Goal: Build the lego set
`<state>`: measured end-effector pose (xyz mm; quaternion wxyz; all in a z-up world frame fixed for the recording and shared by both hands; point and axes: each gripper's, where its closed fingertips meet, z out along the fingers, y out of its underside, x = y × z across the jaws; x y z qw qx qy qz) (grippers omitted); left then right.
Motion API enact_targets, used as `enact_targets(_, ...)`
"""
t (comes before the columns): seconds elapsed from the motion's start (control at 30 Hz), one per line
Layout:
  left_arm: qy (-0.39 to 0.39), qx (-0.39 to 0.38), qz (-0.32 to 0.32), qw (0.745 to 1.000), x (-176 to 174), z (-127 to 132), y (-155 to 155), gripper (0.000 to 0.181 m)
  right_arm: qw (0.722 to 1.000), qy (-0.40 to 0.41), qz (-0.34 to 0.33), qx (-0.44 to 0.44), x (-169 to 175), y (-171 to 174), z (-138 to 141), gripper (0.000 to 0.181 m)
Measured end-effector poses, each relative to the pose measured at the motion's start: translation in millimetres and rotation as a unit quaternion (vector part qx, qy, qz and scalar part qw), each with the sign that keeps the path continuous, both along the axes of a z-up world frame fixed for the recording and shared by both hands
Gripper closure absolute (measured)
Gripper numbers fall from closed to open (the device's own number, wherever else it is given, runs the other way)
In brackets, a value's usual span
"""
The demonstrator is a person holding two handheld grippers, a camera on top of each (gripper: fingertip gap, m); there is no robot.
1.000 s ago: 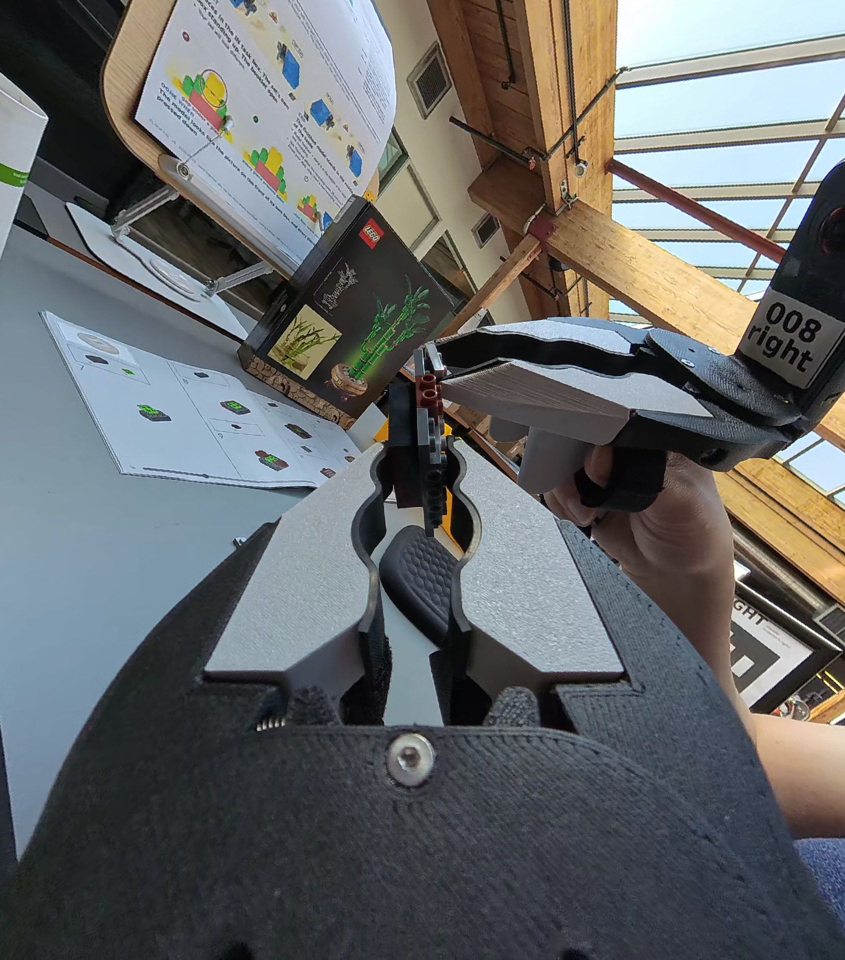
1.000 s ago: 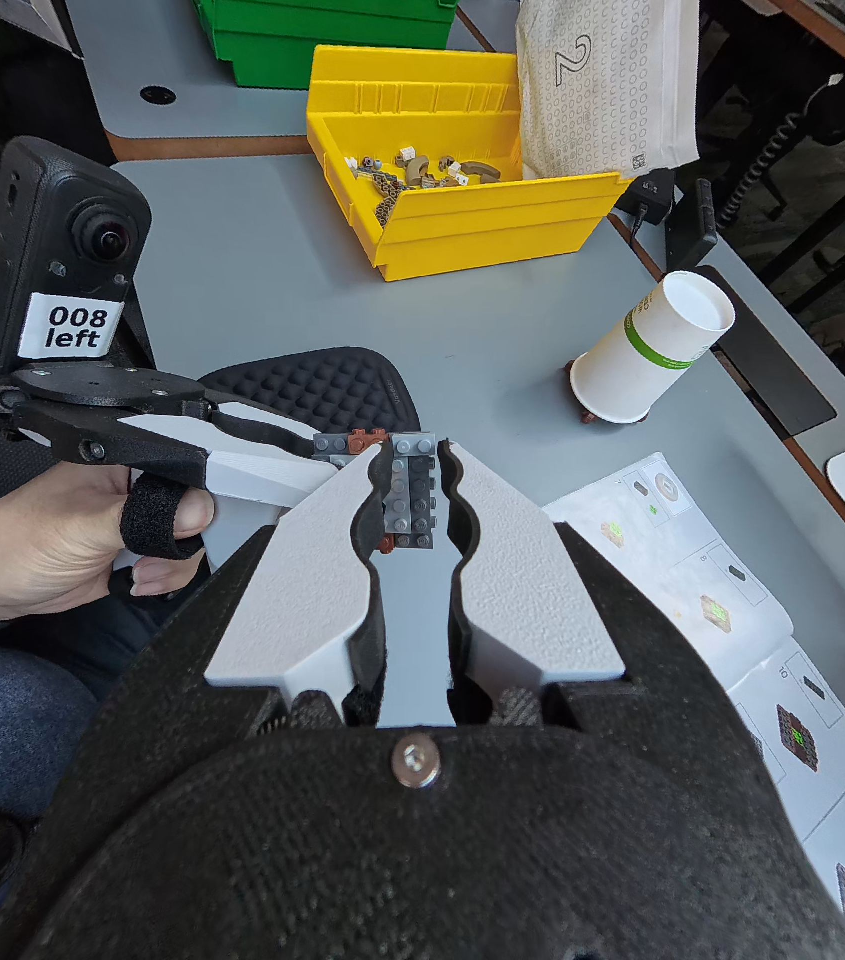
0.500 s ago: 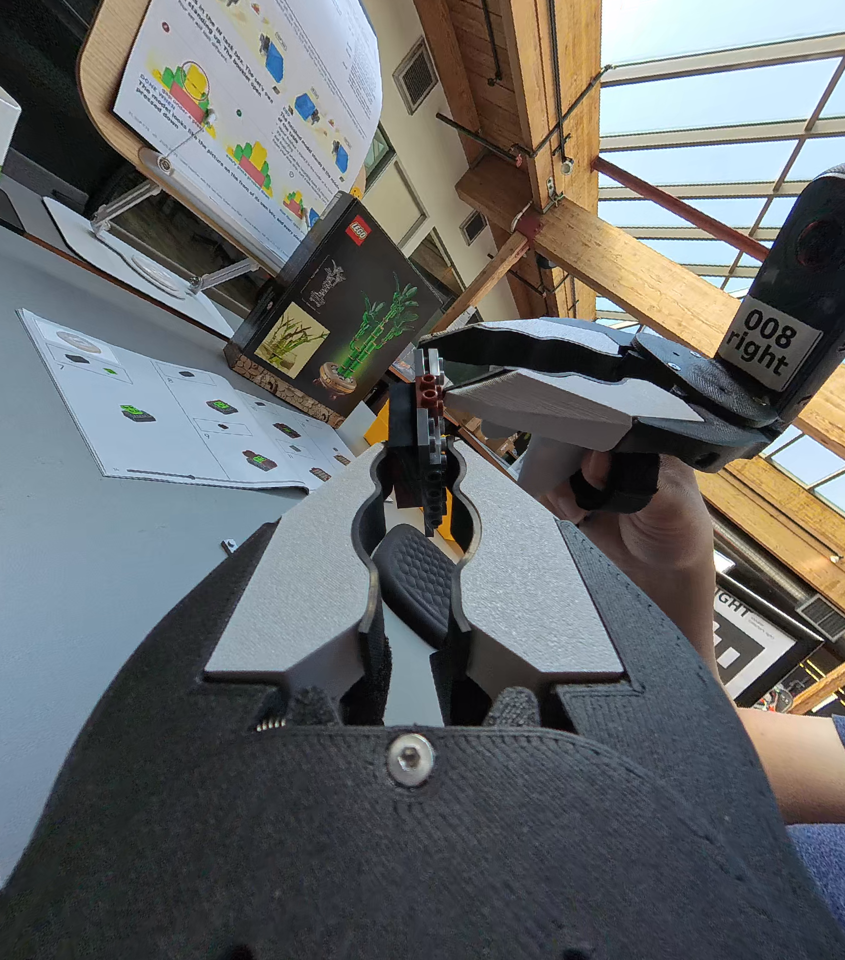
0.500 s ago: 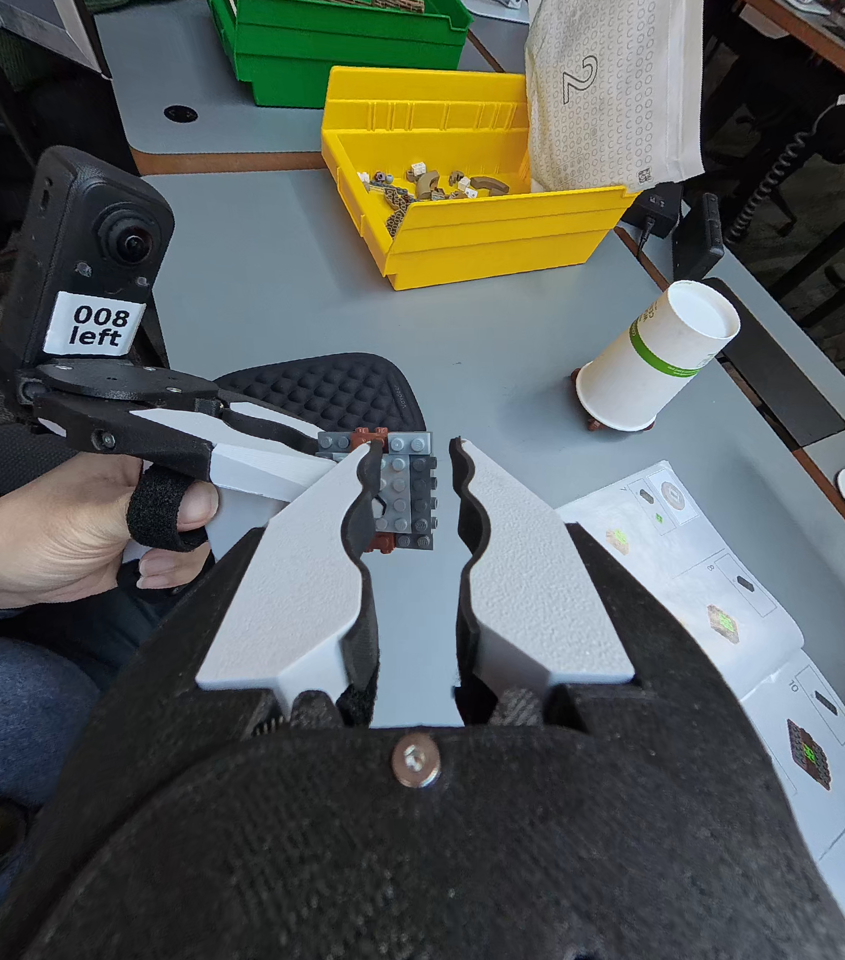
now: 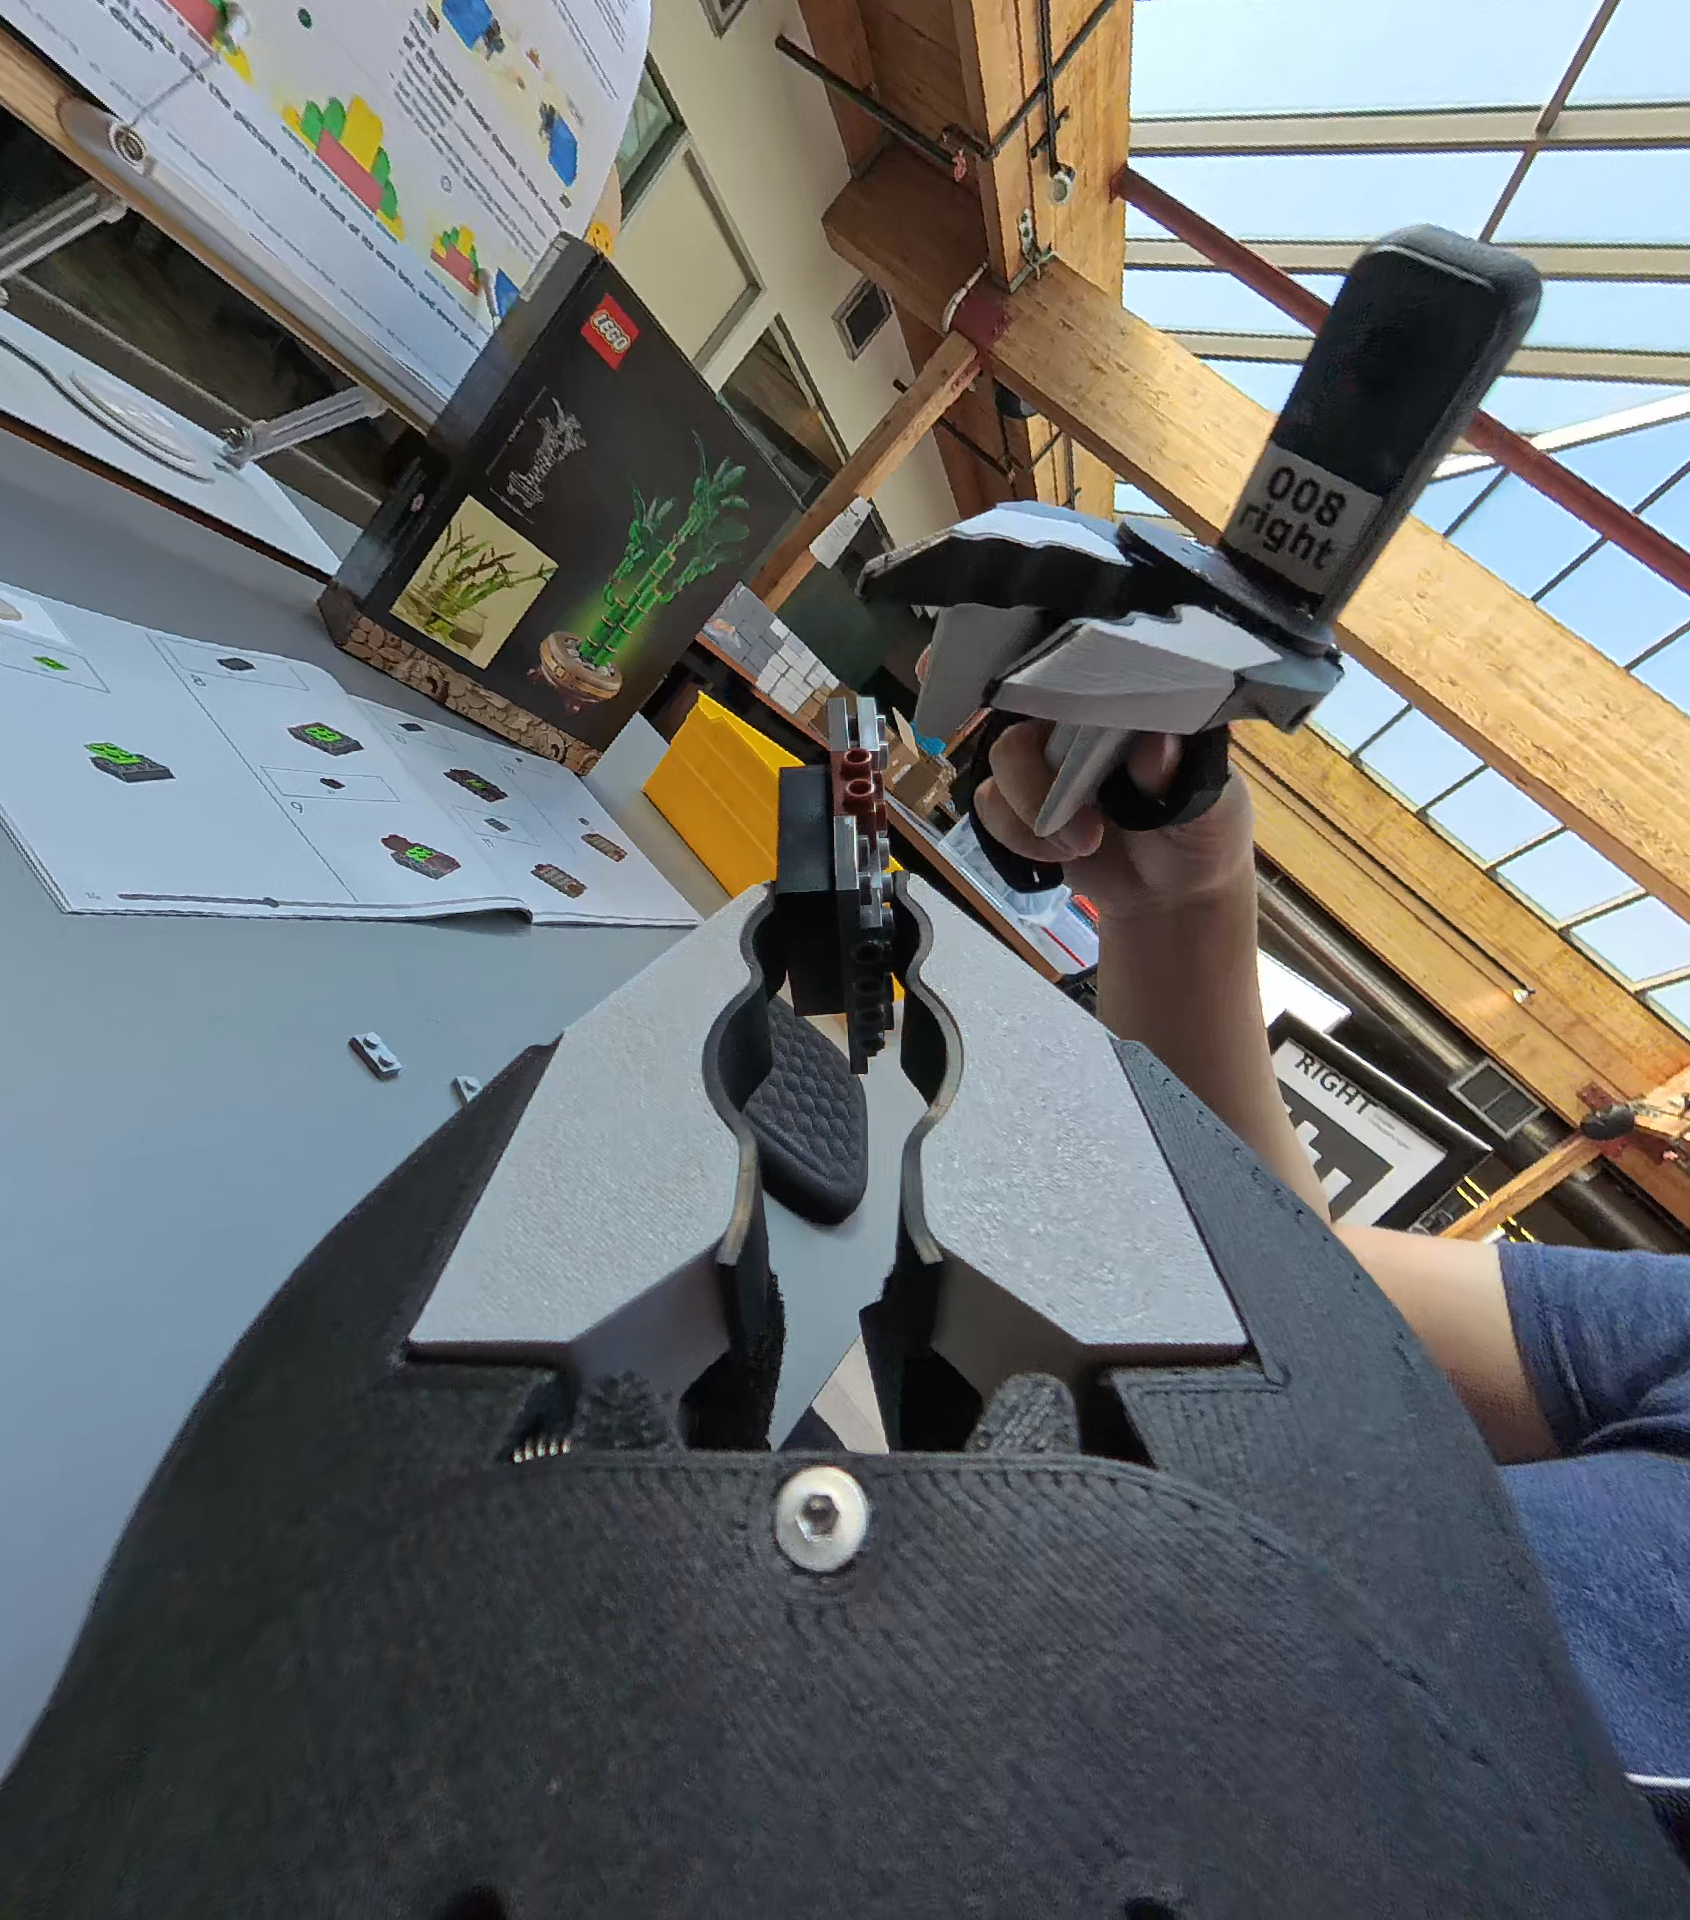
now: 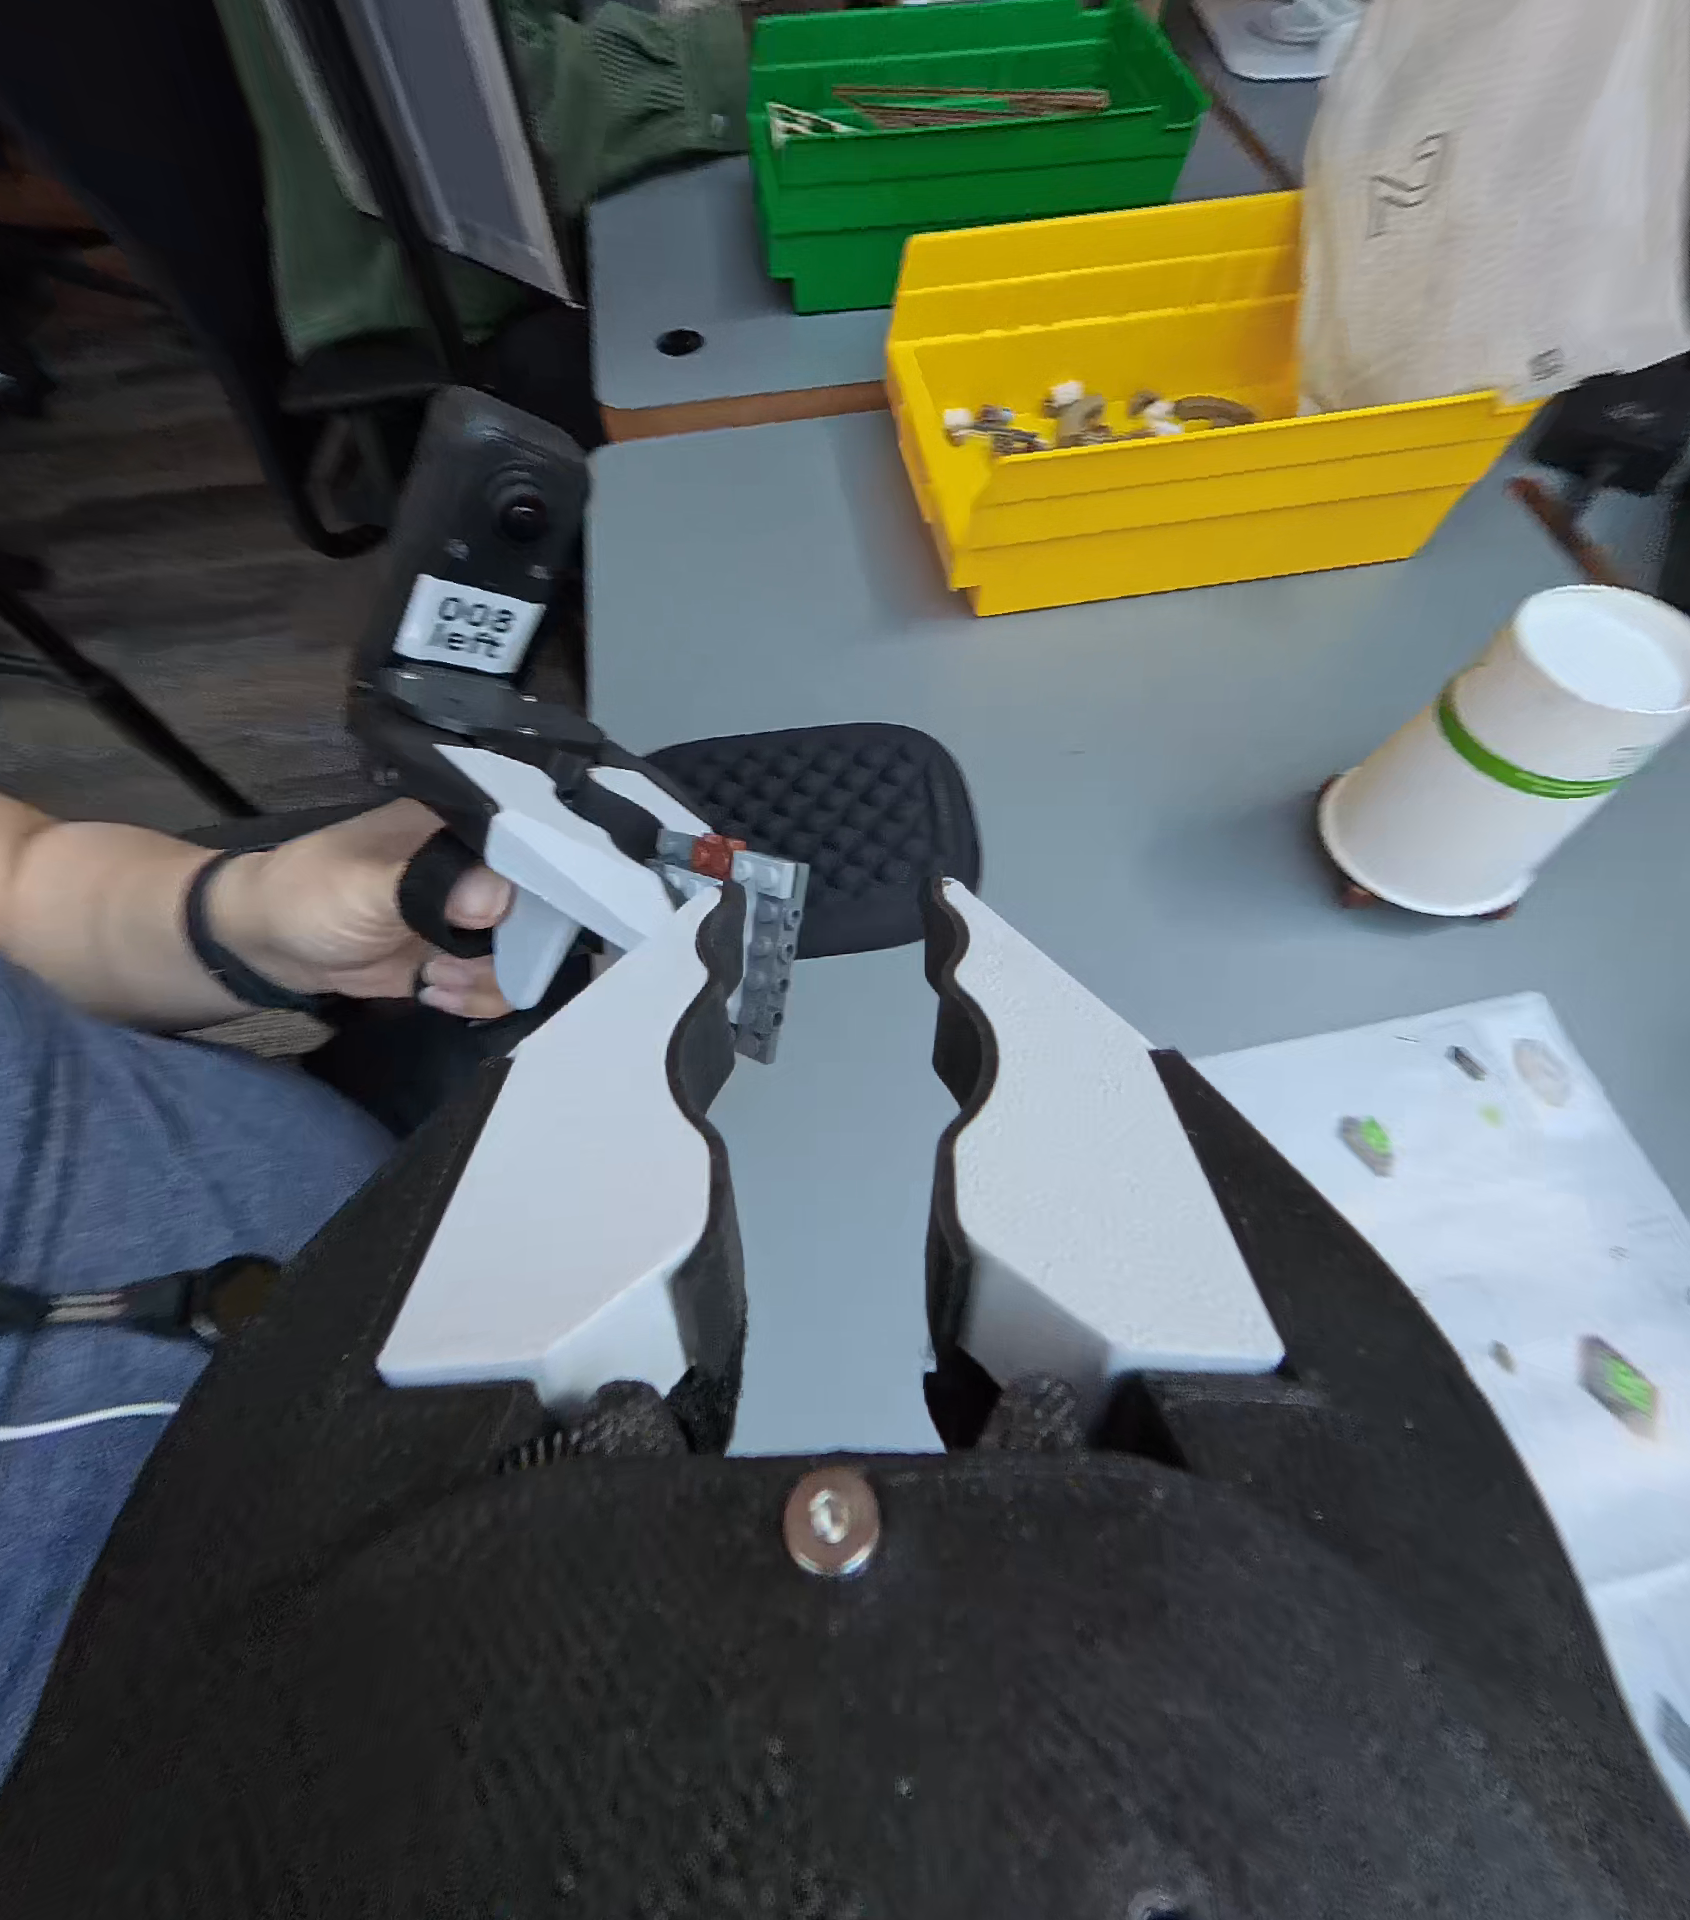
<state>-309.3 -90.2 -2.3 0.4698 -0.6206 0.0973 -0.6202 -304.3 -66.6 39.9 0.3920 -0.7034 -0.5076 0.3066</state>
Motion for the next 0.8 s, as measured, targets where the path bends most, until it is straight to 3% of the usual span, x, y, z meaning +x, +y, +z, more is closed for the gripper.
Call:
enact_targets(0.13, 0.009, 0.008, -0.035, 0.999, 7, 4, -12, 0.164, 0.979, 0.036, 0.093, -0.178, 3, -19, 3, 0.14)
enact_targets(0.3, 0.019, 0.021, -0.054, 0.998, 19, 7, -24, 0.164, 0.95, 0.039, 0.143, -0.274, 5, -31, -4, 0.151)
enact_targets(0.67, 0.036, 0.043, -0.06, 0.997, 30, 9, -31, 0.164, 0.946, 0.028, 0.171, -0.273, 3, -46, -16, 0.156)
enact_targets(0.8, 0.035, 0.043, -0.062, 0.997, 30, 9, -32, 0.164, 0.943, 0.036, 0.177, -0.28, 3, -48, -16, 0.166)
